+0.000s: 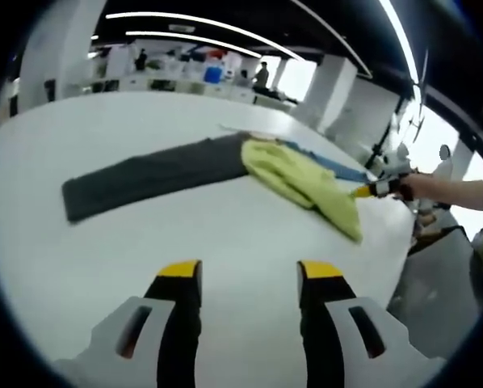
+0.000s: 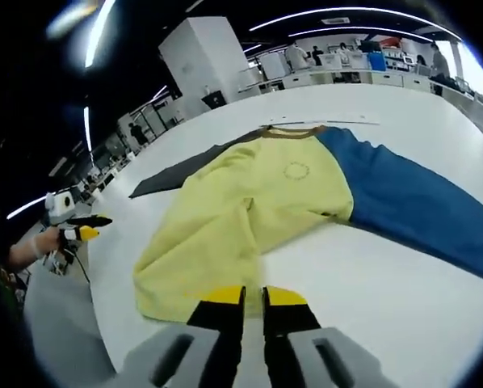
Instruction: Fold the garment on the visible template until the final outline fits inside the template.
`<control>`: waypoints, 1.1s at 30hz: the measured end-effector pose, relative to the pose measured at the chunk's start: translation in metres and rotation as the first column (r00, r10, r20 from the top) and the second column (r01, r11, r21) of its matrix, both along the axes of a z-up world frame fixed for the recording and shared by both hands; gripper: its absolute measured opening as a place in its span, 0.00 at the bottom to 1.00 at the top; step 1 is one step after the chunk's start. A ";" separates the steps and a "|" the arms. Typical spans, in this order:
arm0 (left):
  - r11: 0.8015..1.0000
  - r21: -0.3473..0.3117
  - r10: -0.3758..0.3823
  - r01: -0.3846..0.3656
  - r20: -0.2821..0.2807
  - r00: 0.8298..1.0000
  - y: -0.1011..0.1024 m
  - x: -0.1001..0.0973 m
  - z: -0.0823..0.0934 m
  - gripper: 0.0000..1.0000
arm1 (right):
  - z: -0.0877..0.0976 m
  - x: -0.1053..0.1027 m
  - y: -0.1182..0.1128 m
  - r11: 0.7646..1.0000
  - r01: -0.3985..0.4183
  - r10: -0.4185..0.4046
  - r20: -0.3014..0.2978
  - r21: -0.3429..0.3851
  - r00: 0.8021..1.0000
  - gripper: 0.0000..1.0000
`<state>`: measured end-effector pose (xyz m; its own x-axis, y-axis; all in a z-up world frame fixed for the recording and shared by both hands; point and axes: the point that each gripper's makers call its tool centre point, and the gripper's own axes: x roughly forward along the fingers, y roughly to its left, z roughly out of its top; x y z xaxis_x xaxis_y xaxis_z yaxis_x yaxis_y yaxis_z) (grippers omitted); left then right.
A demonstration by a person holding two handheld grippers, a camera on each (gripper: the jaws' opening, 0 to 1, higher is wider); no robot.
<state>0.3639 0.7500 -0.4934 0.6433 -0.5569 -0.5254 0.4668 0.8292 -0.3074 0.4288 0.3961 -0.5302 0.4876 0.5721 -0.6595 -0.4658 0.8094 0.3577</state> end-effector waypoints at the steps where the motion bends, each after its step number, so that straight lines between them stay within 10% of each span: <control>1: 1.000 0.000 0.001 -0.001 0.000 1.000 0.000 -0.001 0.000 0.44 | 0.000 0.000 -0.001 1.000 0.000 0.000 0.000 -0.002 1.000 0.00; 12: 1.000 -0.009 0.007 -0.007 0.004 1.000 -0.002 0.000 0.002 0.43 | 0.021 -0.008 -0.010 0.999 0.043 -0.044 0.030 0.027 0.999 0.00; 33: 0.998 -0.025 -0.055 0.055 0.013 0.998 -0.027 0.007 0.005 0.42 | 0.046 -0.088 -0.042 0.983 0.169 -0.170 0.017 0.075 0.985 0.00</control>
